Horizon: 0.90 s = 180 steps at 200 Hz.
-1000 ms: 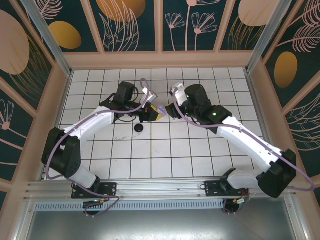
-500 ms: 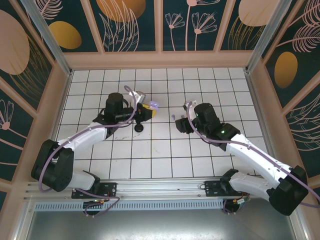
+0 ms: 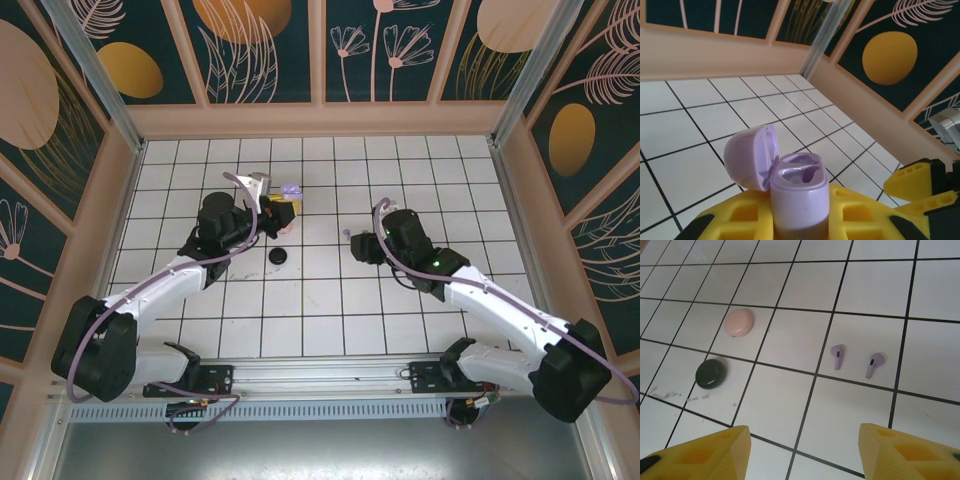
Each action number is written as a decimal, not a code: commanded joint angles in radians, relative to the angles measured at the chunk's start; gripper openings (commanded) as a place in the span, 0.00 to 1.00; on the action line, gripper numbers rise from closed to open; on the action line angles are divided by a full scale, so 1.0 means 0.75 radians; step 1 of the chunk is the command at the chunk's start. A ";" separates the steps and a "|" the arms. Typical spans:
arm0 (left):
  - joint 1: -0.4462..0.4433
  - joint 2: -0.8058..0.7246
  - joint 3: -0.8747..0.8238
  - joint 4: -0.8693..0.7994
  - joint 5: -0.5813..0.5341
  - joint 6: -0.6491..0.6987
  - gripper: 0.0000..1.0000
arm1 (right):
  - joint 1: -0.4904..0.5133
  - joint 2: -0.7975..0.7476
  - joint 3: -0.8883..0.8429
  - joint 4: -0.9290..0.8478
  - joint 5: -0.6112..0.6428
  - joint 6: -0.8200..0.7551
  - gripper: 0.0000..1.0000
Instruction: Insert wireless bluetooth earbuds into charging case
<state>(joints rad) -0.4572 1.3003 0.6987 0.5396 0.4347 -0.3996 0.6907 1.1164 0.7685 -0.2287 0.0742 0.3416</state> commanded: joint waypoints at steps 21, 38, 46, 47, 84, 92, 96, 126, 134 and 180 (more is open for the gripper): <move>-0.002 -0.018 -0.011 0.127 -0.029 -0.014 0.00 | -0.002 0.050 0.123 -0.016 0.084 0.115 0.59; -0.002 -0.002 -0.019 0.181 0.011 -0.028 0.00 | -0.003 0.087 0.163 -0.035 0.100 0.131 0.60; -0.002 0.000 -0.031 0.213 0.007 -0.041 0.00 | -0.003 0.110 0.188 -0.049 0.108 0.136 0.60; -0.002 0.000 -0.032 0.215 0.006 -0.044 0.00 | -0.003 0.113 0.191 -0.051 0.110 0.137 0.60; -0.002 0.019 -0.077 0.335 -0.011 -0.090 0.00 | -0.004 0.217 0.286 -0.120 0.165 0.158 0.60; -0.002 0.037 -0.074 0.355 0.002 -0.104 0.00 | -0.003 0.231 0.296 -0.126 0.176 0.158 0.60; -0.002 0.045 -0.073 0.368 0.011 -0.111 0.00 | -0.004 0.237 0.300 -0.128 0.178 0.160 0.60; -0.002 0.103 -0.075 0.486 0.074 -0.174 0.00 | -0.010 0.295 0.334 -0.146 0.184 0.151 0.60; -0.003 0.112 -0.075 0.506 0.078 -0.181 0.00 | -0.014 0.318 0.349 -0.154 0.183 0.146 0.60; -0.002 0.114 -0.055 0.531 0.098 -0.171 0.00 | -0.041 0.472 0.448 -0.197 0.146 0.102 0.60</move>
<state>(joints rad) -0.4572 1.3891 0.6468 0.8520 0.4782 -0.5133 0.6769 1.4189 1.0500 -0.3397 0.1898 0.4435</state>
